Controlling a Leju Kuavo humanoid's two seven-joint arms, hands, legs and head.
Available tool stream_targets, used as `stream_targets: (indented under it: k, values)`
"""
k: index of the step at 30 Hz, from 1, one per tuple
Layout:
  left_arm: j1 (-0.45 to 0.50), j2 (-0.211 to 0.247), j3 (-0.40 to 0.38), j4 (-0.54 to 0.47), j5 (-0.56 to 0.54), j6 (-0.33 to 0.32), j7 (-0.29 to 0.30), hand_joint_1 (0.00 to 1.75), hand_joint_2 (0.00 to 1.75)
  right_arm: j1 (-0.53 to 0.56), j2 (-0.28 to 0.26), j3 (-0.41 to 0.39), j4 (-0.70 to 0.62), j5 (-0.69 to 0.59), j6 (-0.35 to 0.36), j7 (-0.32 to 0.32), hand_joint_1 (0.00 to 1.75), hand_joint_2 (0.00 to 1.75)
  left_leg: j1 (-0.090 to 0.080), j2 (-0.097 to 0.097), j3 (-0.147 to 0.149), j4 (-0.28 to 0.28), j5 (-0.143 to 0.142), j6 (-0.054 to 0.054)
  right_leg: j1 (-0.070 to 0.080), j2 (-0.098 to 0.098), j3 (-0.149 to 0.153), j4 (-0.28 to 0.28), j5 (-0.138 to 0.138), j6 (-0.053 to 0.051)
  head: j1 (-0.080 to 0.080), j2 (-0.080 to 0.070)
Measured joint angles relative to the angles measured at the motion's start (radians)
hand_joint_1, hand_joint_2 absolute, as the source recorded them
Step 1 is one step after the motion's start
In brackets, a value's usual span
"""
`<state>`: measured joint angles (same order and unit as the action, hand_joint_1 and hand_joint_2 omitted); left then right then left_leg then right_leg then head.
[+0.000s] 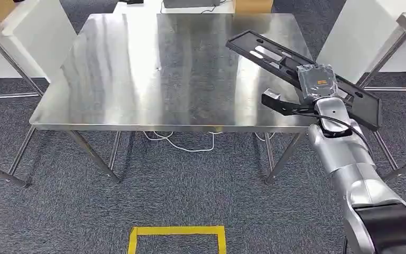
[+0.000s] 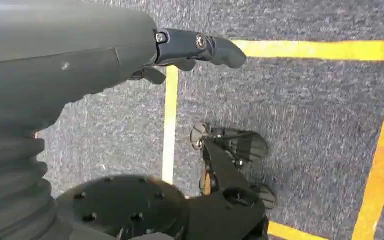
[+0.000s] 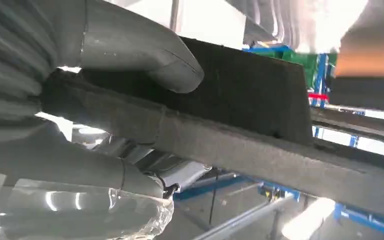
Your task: Take the parts from the cabinet and place them on the table.
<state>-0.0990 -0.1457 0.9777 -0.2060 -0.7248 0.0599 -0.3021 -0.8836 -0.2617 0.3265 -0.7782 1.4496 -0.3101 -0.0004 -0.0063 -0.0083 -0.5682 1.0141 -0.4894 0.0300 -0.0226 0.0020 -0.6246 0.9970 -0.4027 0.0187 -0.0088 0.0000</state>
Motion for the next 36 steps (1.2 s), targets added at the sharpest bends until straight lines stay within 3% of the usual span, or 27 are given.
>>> stream_targets:
  k: [1, 2, 4, 5, 6, 7, 9, 10, 11, 12, 14, 15, 16, 18, 20, 21, 22, 24, 25, 27, 29, 31, 32, 34, 35, 36]
  values:
    - [0.000, 0.000, 0.000, 0.000, -0.001, 0.000, 0.000, 0.00, 1.75, -0.001, 0.000, 0.000, 0.001, -0.001, 0.000, 0.000, 1.75, 1.75, 0.002, 0.001, -0.020, 0.043, -0.019, -0.009, -0.001, -0.001, 0.006, 0.000, -0.005, -0.009, -0.005, 0.000]
    - [-0.001, -0.001, 0.000, 0.000, -0.001, 0.000, 0.000, 0.00, 1.75, -0.002, 0.000, 0.000, 0.004, -0.001, -0.001, 0.000, 1.75, 1.75, 0.007, 0.001, -0.058, 0.115, -0.048, -0.016, 0.000, -0.001, 0.010, 0.000, -0.009, -0.014, -0.005, 0.000]
    - [0.000, -0.001, 0.000, 0.000, -0.002, 0.000, 0.001, 0.00, 1.75, 0.001, 0.002, 0.001, 0.011, -0.001, -0.003, 0.000, 1.75, 1.75, 0.012, 0.003, -0.161, 0.279, -0.098, -0.024, 0.003, -0.001, 0.017, 0.000, -0.017, -0.022, -0.005, 0.000]
    - [0.001, -0.001, 0.000, 0.001, -0.002, 0.000, 0.003, 0.00, 1.75, 0.003, 0.004, 0.002, 0.014, -0.002, -0.005, 0.000, 1.75, 1.75, 0.012, 0.003, -0.190, 0.310, -0.094, -0.023, 0.005, 0.000, 0.021, 0.000, -0.020, -0.025, -0.005, 0.000]
    - [0.001, -0.001, 0.000, 0.001, -0.002, 0.000, 0.004, 0.00, 1.75, 0.007, 0.006, 0.003, 0.017, -0.002, -0.005, 0.000, 1.75, 1.75, 0.012, 0.003, -0.199, 0.299, -0.067, -0.020, 0.007, 0.001, 0.027, 0.000, -0.025, -0.025, -0.005, 0.000]
    - [0.001, -0.001, 0.000, 0.001, -0.002, 0.000, 0.005, 0.00, 1.75, 0.011, 0.006, 0.004, 0.019, -0.003, -0.007, 0.000, 1.75, 1.75, 0.011, 0.003, -0.182, 0.239, -0.013, -0.013, 0.010, 0.004, 0.036, 0.000, -0.030, -0.025, -0.005, 0.000]
    - [0.001, 0.000, 0.000, 0.001, -0.002, 0.001, 0.006, 0.00, 1.75, 0.011, 0.007, 0.006, 0.023, -0.009, -0.021, -0.009, 1.75, 1.75, 0.002, 0.002, -0.108, 0.056, 0.101, 0.018, 0.016, 0.005, 0.055, -0.002, -0.042, -0.025, -0.005, 0.000]
    - [0.000, 0.005, 0.000, 0.001, -0.002, 0.002, 0.006, 0.00, 1.75, 0.011, 0.010, 0.007, 0.026, -0.014, -0.034, -0.013, 1.75, 1.75, -0.005, 0.002, -0.086, 0.016, 0.102, 0.037, 0.013, 0.005, 0.057, -0.004, -0.045, -0.025, -0.001, 0.000]
    - [-0.001, 0.006, 0.000, 0.001, -0.003, 0.002, 0.006, 0.00, 1.75, 0.008, 0.011, 0.007, 0.030, -0.016, -0.048, -0.017, 1.75, 1.75, -0.007, 0.006, -0.081, 0.001, 0.094, 0.042, 0.021, 0.006, 0.055, -0.003, -0.048, -0.018, 0.000, 0.000]
    - [-0.002, 0.006, 0.000, 0.001, -0.004, 0.002, 0.006, 0.00, 1.75, 0.008, 0.012, 0.007, 0.033, -0.017, -0.053, -0.018, 1.75, 1.75, -0.012, 0.006, -0.077, -0.006, 0.084, 0.047, 0.017, 0.006, 0.053, -0.004, -0.050, -0.015, -0.008, 0.000]
    - [-0.001, 0.005, 0.000, 0.001, -0.004, 0.003, 0.006, 0.00, 1.75, 0.012, 0.013, 0.008, 0.037, -0.018, -0.053, -0.020, 1.75, 1.75, -0.013, 0.006, -0.070, -0.015, 0.081, 0.054, 0.020, 0.006, 0.058, -0.013, -0.052, -0.007, -0.008, 0.000]
    - [-0.001, 0.004, 0.000, 0.001, -0.004, 0.002, 0.006, 0.00, 1.75, 0.015, 0.015, 0.008, 0.037, -0.019, -0.055, -0.020, 1.75, 1.75, 0.004, 0.009, -0.040, -0.045, 0.091, 0.053, 0.027, 0.004, 0.050, -0.003, -0.059, -0.005, -0.005, 0.000]
    - [-0.001, 0.003, 0.000, 0.001, -0.004, 0.002, 0.006, 0.00, 1.75, 0.014, 0.016, 0.010, 0.039, -0.021, -0.057, -0.022, 1.75, 1.75, -0.001, 0.008, -0.030, -0.051, 0.090, 0.054, 0.023, 0.002, 0.044, 0.028, -0.072, -0.006, -0.002, 0.000]
    - [-0.005, 0.002, 0.000, 0.001, -0.010, 0.002, 0.008, 0.00, 1.75, 0.017, 0.019, 0.011, 0.044, -0.029, -0.082, -0.033, 1.75, 1.75, 0.000, 0.007, -0.022, -0.050, 0.086, 0.055, 0.018, 0.002, -0.036, 0.176, -0.121, -0.011, -0.001, 0.000]
    - [-0.005, 0.001, 0.000, 0.001, -0.016, 0.002, 0.012, 0.00, 1.75, 0.040, 0.036, 0.012, 0.052, -0.040, -0.113, -0.045, 1.75, 1.75, 0.001, 0.005, -0.014, -0.050, 0.076, 0.053, 0.012, 0.002, -0.127, 0.314, -0.151, -0.002, 0.000, 0.000]
    - [-0.004, 0.000, 0.000, 0.001, -0.021, 0.002, 0.013, 0.00, 1.75, 0.056, 0.051, 0.013, 0.055, -0.048, -0.129, -0.053, 1.75, 1.75, 0.003, 0.004, -0.007, -0.050, 0.070, 0.049, 0.007, 0.001, -0.141, 0.315, -0.138, 0.009, 0.000, 0.000]
    - [-0.004, 0.000, 0.000, 0.001, -0.021, 0.002, 0.015, 0.00, 1.75, 0.071, 0.066, 0.014, 0.059, -0.053, -0.140, -0.057, 1.75, 1.75, 0.006, 0.004, 0.000, -0.048, 0.062, 0.043, 0.001, 0.001, -0.130, 0.270, -0.105, 0.024, 0.000, 0.000]
    - [-0.008, -0.002, 0.000, 0.001, -0.022, 0.002, 0.016, 0.00, 1.75, 0.094, 0.096, 0.018, 0.066, -0.051, -0.156, -0.064, 1.75, 1.75, 0.012, 0.004, 0.016, -0.041, 0.044, 0.028, -0.014, -0.004, -0.059, 0.093, -0.014, 0.056, 0.000, 0.000]
    - [-0.009, -0.001, 0.000, 0.001, -0.022, 0.002, 0.016, 0.00, 1.75, 0.104, 0.109, 0.021, 0.071, -0.047, -0.165, -0.061, 1.75, 1.75, 0.009, 0.004, 0.016, -0.033, 0.032, 0.017, -0.022, -0.009, -0.028, 0.017, 0.015, 0.064, 0.002, 0.000]
    - [-0.012, 0.000, 0.000, 0.001, -0.022, 0.003, 0.018, 0.00, 1.75, 0.119, 0.139, 0.030, 0.081, -0.032, -0.178, -0.049, 1.75, 1.75, 0.004, 0.003, 0.014, -0.017, 0.012, 0.005, -0.016, -0.002, -0.011, 0.008, 0.004, 0.033, 0.001, 0.000]
    - [-0.012, 0.000, 0.000, 0.001, -0.021, 0.005, 0.018, 0.00, 1.75, 0.134, 0.161, 0.037, 0.090, -0.020, -0.177, -0.037, 1.75, 1.75, 0.012, 0.004, 0.017, -0.018, 0.006, -0.004, -0.008, 0.000, -0.012, 0.013, -0.004, 0.016, -0.003, 0.000]
    - [-0.011, 0.002, 0.000, 0.000, -0.020, 0.006, 0.018, 0.00, 1.75, 0.137, 0.180, 0.040, 0.094, -0.011, -0.176, -0.031, 1.75, 1.75, 0.019, 0.005, 0.013, 0.007, -0.014, -0.016, -0.016, 0.004, -0.003, 0.011, -0.009, 0.002, -0.004, 0.000]
    - [-0.011, 0.002, 0.000, 0.000, -0.020, 0.006, 0.017, 0.00, 1.75, 0.136, 0.188, 0.041, 0.096, -0.010, -0.176, -0.030, 1.75, 1.75, 0.019, 0.005, -0.017, 0.064, -0.043, -0.022, -0.016, 0.003, 0.002, 0.011, -0.014, -0.005, -0.006, 0.000]
    - [-0.009, 0.002, 0.000, 0.000, -0.019, 0.006, 0.017, 0.00, 1.75, 0.136, 0.203, 0.043, 0.099, -0.010, -0.175, -0.029, 1.75, 1.75, 0.021, 0.005, -0.114, 0.229, -0.108, -0.030, -0.013, 0.003, 0.008, 0.011, -0.021, -0.015, -0.005, 0.000]
    - [-0.006, 0.002, 0.000, 0.000, -0.019, 0.006, 0.017, 0.00, 1.75, 0.139, 0.208, 0.045, 0.103, -0.009, -0.174, -0.029, 1.75, 1.75, 0.021, 0.005, -0.158, 0.292, -0.121, -0.031, -0.011, 0.003, 0.012, 0.011, -0.025, -0.019, -0.005, 0.000]
    - [-0.004, 0.002, 0.000, 0.000, -0.019, 0.006, 0.017, 0.00, 1.75, 0.143, 0.212, 0.045, 0.106, -0.007, -0.174, -0.029, 1.75, 1.75, 0.021, 0.005, -0.185, 0.313, -0.107, -0.029, -0.009, 0.004, 0.018, 0.011, -0.030, -0.019, -0.005, 0.000]
